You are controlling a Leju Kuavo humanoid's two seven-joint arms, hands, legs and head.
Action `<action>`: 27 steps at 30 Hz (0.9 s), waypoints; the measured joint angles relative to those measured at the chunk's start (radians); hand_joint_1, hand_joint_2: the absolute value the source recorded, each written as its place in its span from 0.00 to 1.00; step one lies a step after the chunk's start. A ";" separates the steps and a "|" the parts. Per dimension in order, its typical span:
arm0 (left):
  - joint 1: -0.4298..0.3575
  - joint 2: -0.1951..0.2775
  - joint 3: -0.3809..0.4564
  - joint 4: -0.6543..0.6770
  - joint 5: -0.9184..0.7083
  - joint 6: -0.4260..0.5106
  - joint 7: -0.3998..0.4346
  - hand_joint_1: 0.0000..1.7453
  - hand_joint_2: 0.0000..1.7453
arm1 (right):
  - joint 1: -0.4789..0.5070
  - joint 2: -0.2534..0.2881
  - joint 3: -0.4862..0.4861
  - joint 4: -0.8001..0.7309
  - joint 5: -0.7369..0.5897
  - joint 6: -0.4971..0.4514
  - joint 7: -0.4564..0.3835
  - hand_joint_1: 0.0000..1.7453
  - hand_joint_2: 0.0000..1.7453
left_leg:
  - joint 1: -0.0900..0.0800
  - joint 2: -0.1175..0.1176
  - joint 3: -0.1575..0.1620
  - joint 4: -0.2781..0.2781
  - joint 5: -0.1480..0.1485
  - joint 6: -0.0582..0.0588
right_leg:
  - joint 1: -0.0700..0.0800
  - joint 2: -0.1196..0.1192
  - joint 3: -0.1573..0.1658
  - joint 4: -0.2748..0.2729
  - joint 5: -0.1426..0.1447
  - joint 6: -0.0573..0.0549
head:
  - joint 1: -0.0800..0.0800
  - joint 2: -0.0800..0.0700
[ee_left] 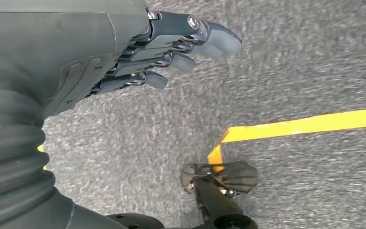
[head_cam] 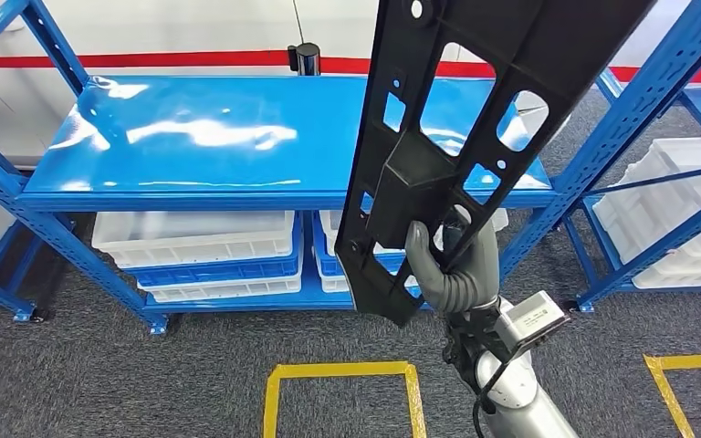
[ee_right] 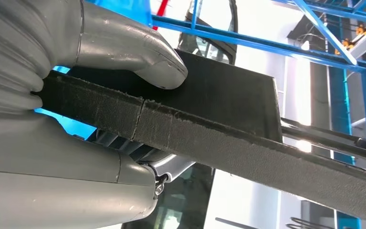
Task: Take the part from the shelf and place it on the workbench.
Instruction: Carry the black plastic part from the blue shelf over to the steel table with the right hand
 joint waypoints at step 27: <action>0.004 -0.001 0.005 0.000 -0.007 -0.002 0.001 0.00 1.00 | 0.101 -0.023 0.007 0.007 0.055 0.021 -0.035 1.00 1.00 | 0.003 -0.002 0.054 -0.011 -0.032 -0.002 | 0.007 0.001 0.063 -0.189 0.070 -0.006 | 0.000 0.000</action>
